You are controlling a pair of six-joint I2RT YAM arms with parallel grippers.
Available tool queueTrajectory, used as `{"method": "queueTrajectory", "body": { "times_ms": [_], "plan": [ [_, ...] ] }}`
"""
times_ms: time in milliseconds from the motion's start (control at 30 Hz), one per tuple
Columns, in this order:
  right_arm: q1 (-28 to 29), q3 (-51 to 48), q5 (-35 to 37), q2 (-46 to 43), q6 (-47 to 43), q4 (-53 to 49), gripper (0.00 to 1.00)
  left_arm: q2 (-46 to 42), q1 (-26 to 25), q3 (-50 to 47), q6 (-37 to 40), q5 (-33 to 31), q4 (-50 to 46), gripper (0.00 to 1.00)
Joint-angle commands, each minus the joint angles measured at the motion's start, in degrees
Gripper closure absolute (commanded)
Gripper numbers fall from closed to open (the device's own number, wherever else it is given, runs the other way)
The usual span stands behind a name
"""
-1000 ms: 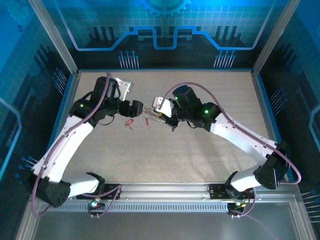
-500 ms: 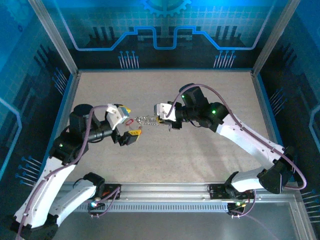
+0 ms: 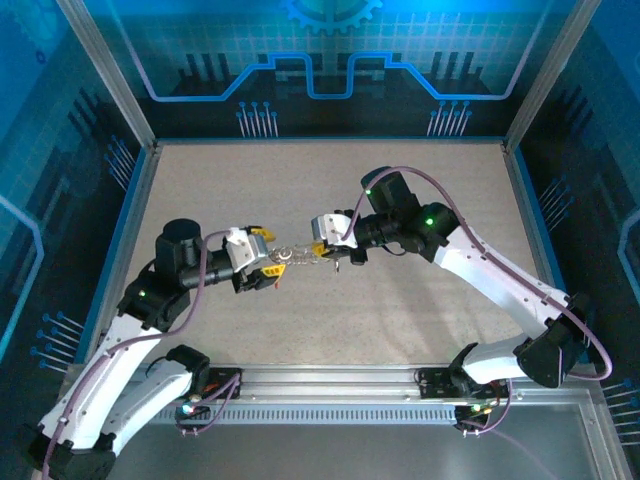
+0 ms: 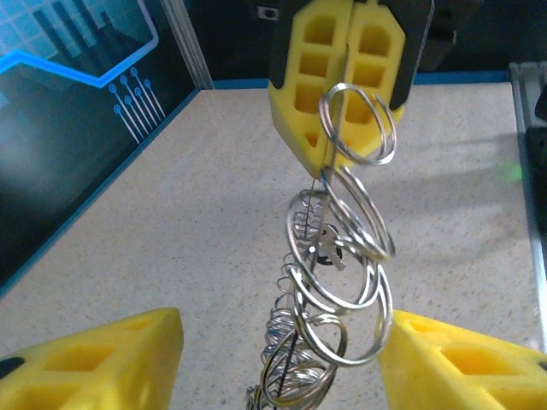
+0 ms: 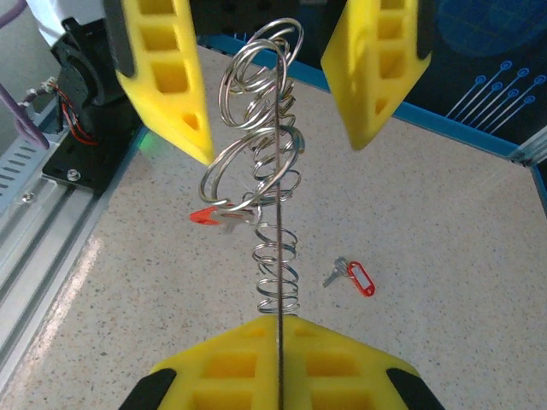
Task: Put the keys on the keyring
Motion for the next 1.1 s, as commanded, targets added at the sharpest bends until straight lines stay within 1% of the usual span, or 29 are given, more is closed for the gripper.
{"method": "queueTrajectory", "body": {
  "times_ms": [0,100,233,367,500,567,600,800,867,900,967,1000,1067],
  "plan": [
    [-0.51,2.21,-3.67,0.77,-0.66,-1.06,1.00,-0.79,-0.60,-2.20,0.67,2.67,6.91,0.44],
    [-0.62,2.56,-4.08,1.52,-0.68,-1.24,1.00,-1.19,-0.92,-2.93,-0.51,2.24,9.96,0.46],
    [-0.67,4.22,-5.37,2.92,-0.59,-2.53,1.00,-0.94,-1.02,-3.62,-0.67,2.45,11.53,0.46],
    [-0.67,4.36,-5.61,3.43,0.30,-1.31,1.00,-0.71,-1.02,-3.81,-0.97,2.53,11.33,0.50],
    [-0.67,5.05,-5.43,3.98,0.62,-1.73,1.00,-0.66,-1.01,-4.02,-0.04,2.97,10.65,0.62],
    [-0.76,5.08,-5.32,4.13,0.65,-1.55,1.00,-0.67,-0.97,-3.64,0.07,2.88,9.98,0.73],
    [-0.85,5.19,-5.40,4.32,0.50,-1.68,1.00,-0.67,-1.02,-3.67,0.08,2.88,9.92,0.75],
    [-0.94,5.36,-5.39,4.57,0.48,-2.10,1.00,-0.67,-1.01,-4.01,-0.57,3.21,10.47,0.76],
    [-0.95,5.73,-5.19,4.92,0.47,-2.42,1.00,-0.67,-1.00,-4.19,-0.85,3.45,10.92,0.80],
    [-0.94,5.74,-5.04,4.97,0.59,-2.43,0.98,-0.59,-1.01,-4.33,-0.78,3.42,11.22,0.83],
    [-1.07,5.35,-4.73,4.93,1.13,-1.78,0.95,-0.58,-1.02,-4.63,-0.93,2.78,11.93,0.97],
    [-1.03,5.10,-4.47,4.87,1.41,-1.21,0.95,-0.65,-0.98,-4.73,-1.40,2.39,12.31,1.00],
    [-1.07,4.76,-3.75,4.93,2.31,-0.17,0.92,-0.67,-1.02,-5.31,-2.91,1.49,13.98,1.00]
  ]
}}
